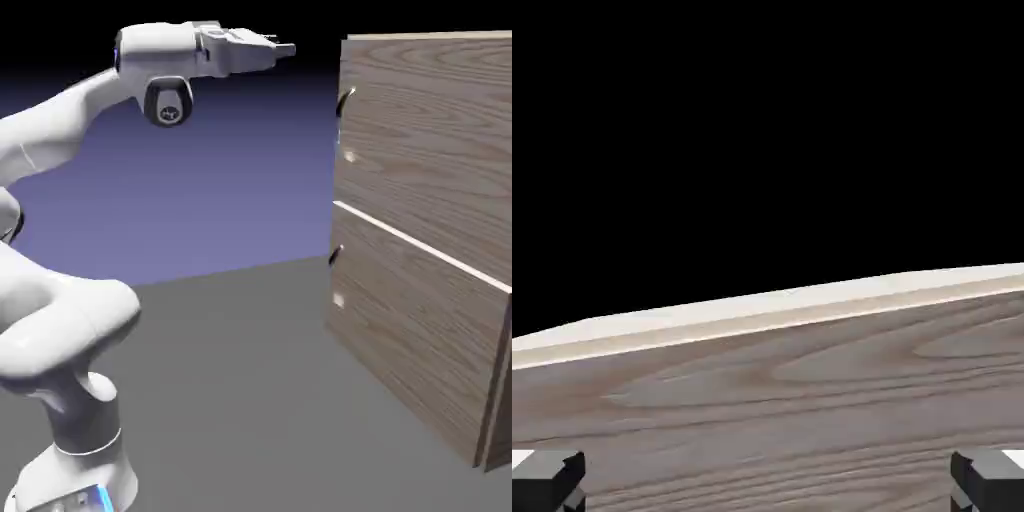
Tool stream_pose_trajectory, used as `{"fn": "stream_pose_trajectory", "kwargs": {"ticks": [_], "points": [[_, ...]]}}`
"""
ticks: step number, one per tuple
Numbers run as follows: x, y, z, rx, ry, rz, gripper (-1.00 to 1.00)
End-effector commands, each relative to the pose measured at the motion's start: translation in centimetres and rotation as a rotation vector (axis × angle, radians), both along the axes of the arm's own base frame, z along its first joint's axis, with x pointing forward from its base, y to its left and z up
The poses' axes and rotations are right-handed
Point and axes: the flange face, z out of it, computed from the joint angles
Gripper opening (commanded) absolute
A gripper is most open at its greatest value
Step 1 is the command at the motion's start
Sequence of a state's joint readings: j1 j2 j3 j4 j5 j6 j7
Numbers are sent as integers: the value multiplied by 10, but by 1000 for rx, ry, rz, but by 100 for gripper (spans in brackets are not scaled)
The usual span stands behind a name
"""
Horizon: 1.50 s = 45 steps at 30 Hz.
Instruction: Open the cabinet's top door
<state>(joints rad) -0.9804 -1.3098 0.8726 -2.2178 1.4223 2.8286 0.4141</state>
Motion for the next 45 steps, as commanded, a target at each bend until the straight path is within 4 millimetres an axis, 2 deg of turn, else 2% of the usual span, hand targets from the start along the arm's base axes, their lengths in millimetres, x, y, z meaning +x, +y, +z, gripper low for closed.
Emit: {"fn": "stream_pose_trajectory", "kwargs": {"ticks": [1,6,9,12,14,18,19,20,21,28,34,40,45], "points": [[8,11,-7,-11,-4,7,0],[59,59,-56,-63,5,43,0],[98,77,-98,-89,32,63,0],[141,84,-149,-106,74,79,0],[146,84,-155,-107,80,81,0],[195,82,-155,-107,80,81,0],[196,82,-155,-107,80,81,0],[196,82,-155,-107,80,81,-100],[196,82,-155,-107,80,81,-100],[129,60,-155,-112,73,216,-100],[73,33,-155,-117,66,336,-100],[17,-3,-155,-121,59,465,-100],[-31,-43,-155,-125,52,586,-100]]}}
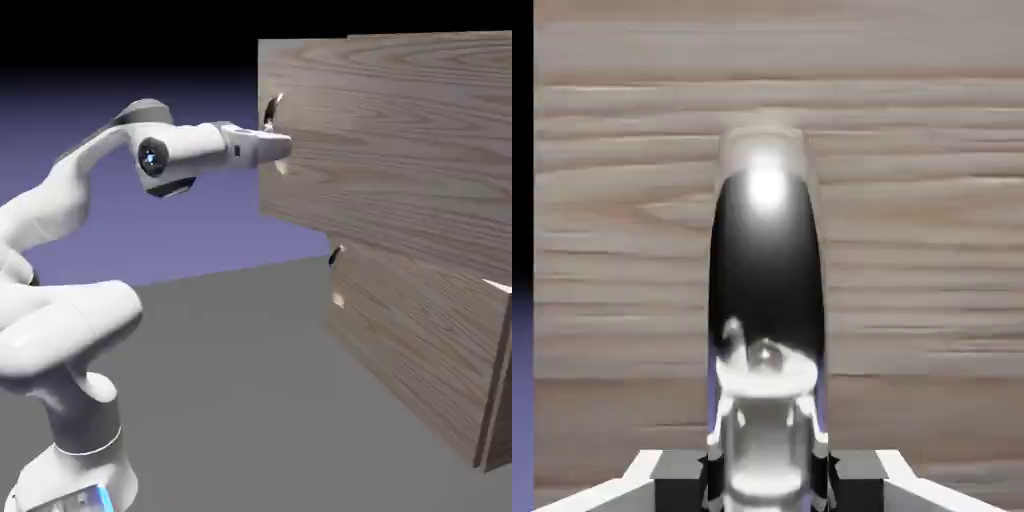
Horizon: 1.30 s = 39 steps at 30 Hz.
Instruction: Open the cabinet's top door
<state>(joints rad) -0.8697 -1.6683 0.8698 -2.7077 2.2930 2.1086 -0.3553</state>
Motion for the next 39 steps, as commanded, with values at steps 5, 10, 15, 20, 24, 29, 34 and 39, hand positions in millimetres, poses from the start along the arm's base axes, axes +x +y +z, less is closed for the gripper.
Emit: {"fn": "stream_pose_trajectory", "kwargs": {"ticks": [5,10,15,20,24,29,34,39], "points": [[-41,-44,0,-1,0,116,-100],[-69,-80,0,-1,0,203,-100],[-90,-113,0,-1,0,278,-100],[-107,-145,0,-1,0,349,-100],[-120,-173,0,-1,0,409,-100],[-136,-214,0,-1,0,494,-100],[-149,-262,0,-1,0,590,-100],[-158,-313,0,-1,0,689,-100]]}}
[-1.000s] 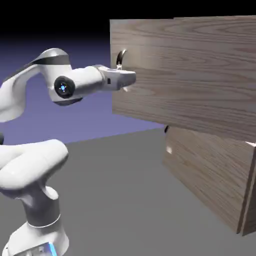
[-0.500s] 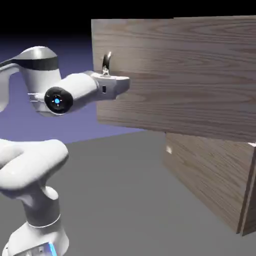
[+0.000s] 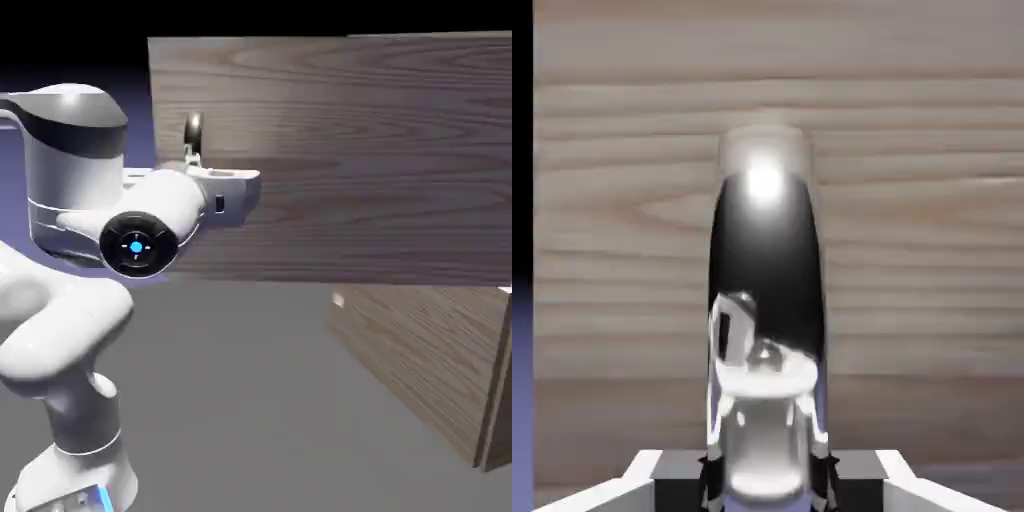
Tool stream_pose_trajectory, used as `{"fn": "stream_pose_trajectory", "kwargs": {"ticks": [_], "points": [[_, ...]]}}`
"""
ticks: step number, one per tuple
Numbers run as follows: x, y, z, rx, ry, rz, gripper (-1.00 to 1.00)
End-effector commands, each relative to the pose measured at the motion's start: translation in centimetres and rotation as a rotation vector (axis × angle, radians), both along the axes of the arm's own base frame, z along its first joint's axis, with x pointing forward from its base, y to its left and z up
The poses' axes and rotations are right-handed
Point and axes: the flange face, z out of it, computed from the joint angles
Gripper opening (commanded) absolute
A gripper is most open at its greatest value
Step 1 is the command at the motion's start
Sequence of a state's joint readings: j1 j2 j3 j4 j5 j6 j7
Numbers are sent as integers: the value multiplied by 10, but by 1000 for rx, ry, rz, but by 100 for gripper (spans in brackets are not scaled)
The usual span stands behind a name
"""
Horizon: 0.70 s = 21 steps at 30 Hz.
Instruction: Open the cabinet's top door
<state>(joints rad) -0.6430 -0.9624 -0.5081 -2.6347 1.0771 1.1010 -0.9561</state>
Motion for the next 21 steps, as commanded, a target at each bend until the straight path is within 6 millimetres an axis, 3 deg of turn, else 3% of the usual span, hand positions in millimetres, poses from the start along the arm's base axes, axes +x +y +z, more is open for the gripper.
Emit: {"fn": "stream_pose_trajectory", "kwargs": {"ticks": [1,13,21], "points": [[-1,-11,0,0,0,19,-100],[1,-130,0,0,0,251,-100],[9,-179,0,0,0,348,-100]]}}
